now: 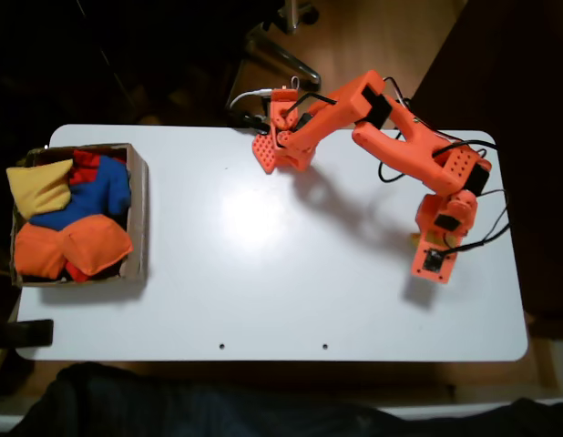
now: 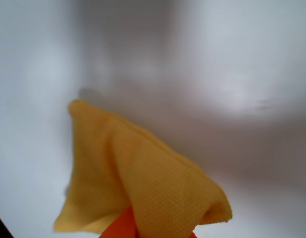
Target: Grasp a bag and put it in the box.
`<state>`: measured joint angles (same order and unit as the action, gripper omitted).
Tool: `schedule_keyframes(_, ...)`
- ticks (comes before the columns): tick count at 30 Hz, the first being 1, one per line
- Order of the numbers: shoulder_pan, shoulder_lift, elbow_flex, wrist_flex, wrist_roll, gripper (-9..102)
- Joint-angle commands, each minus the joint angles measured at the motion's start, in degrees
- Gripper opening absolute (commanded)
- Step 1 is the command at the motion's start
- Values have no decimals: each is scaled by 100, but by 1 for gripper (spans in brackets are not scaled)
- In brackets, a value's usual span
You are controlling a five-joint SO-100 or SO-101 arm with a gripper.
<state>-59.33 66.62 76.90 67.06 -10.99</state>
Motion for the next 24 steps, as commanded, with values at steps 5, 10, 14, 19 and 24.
schedule_keyframes(5, 316, 1063, 193, 237, 35, 0)
schedule_keyframes(10, 580, 1696, 431, 387, 35, 0)
schedule_keyframes(14, 765, 2241, 510, 677, 35, 0)
schedule_keyframes(19, 993, 2839, 510, 1195, 88, 0)
schedule_keyframes(24, 1239, 3393, 510, 1679, 237, 0)
